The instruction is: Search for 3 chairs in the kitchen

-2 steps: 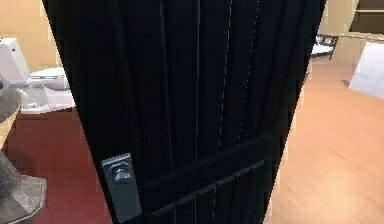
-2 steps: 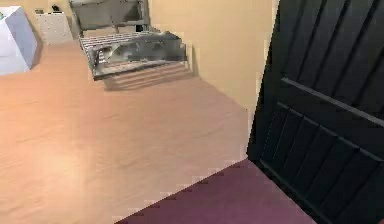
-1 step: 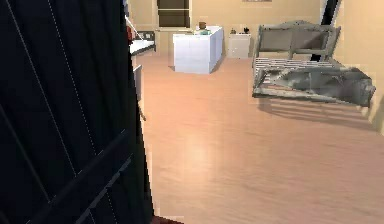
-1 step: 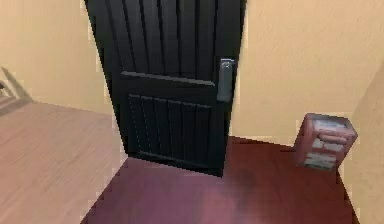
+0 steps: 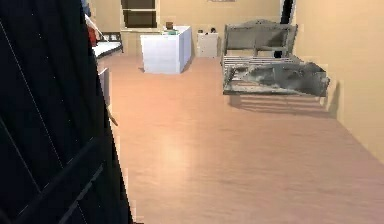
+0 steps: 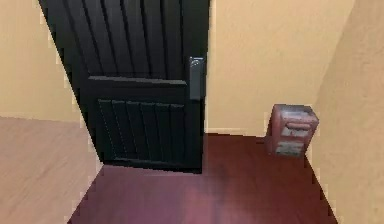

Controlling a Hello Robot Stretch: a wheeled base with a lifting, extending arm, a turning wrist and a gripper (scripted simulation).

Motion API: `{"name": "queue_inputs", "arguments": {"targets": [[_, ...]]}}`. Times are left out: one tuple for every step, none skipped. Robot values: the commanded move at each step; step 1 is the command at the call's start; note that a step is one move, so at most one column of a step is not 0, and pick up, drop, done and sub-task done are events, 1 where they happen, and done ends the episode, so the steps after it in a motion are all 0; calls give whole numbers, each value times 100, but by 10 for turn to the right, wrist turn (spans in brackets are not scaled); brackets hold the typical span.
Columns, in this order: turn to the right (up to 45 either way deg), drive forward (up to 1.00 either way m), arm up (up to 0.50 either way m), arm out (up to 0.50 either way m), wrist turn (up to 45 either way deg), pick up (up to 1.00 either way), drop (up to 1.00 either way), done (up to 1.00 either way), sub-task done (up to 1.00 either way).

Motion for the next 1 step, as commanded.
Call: {"name": "queue_inputs", "arguments": {"targets": [[0,100,0,0,0,0,0,0,0]]}}
